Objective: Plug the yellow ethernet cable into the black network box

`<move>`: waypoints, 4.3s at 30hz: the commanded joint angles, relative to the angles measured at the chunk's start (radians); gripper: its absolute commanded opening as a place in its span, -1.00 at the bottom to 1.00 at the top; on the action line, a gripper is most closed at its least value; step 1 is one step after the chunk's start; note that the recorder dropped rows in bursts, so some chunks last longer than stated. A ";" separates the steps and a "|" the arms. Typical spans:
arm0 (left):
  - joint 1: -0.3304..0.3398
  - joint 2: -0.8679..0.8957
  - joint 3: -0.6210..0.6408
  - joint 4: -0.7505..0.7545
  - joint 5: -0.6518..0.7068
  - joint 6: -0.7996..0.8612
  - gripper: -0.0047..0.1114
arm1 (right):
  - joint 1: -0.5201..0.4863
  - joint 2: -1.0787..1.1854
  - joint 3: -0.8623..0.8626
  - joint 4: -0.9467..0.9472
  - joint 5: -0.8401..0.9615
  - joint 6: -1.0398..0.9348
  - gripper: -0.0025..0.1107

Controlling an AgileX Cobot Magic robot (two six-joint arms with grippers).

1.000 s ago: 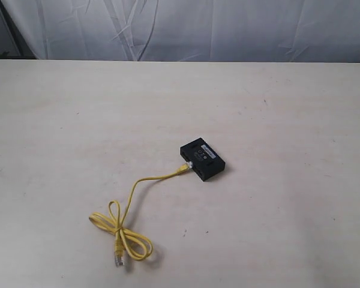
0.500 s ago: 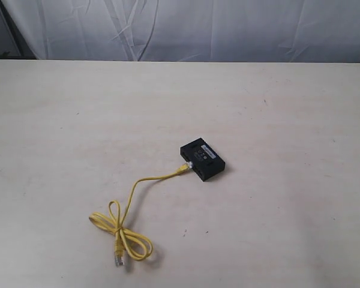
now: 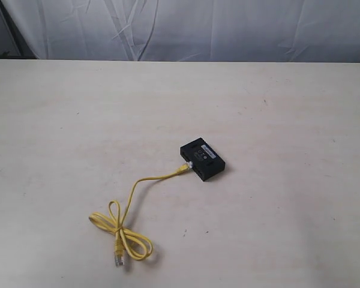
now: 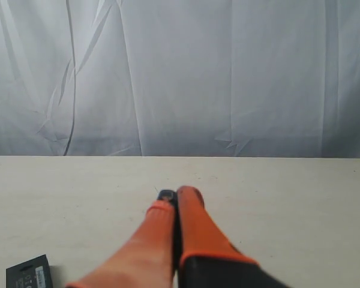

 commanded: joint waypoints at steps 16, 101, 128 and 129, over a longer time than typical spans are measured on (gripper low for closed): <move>0.073 -0.034 0.104 0.027 -0.006 -0.083 -0.92 | -0.006 -0.005 0.002 0.002 -0.002 -0.001 -0.97; 0.073 -0.034 0.104 0.046 -0.006 -0.083 -0.92 | -0.136 -0.270 0.235 0.003 0.166 0.000 -0.97; 0.073 -0.034 0.104 0.046 -0.006 -0.083 -0.92 | -0.136 -0.270 0.235 0.026 0.164 0.000 -0.97; 0.073 -0.034 0.104 0.046 -0.006 -0.083 -0.92 | -0.136 -0.270 0.235 0.026 0.164 0.000 -0.97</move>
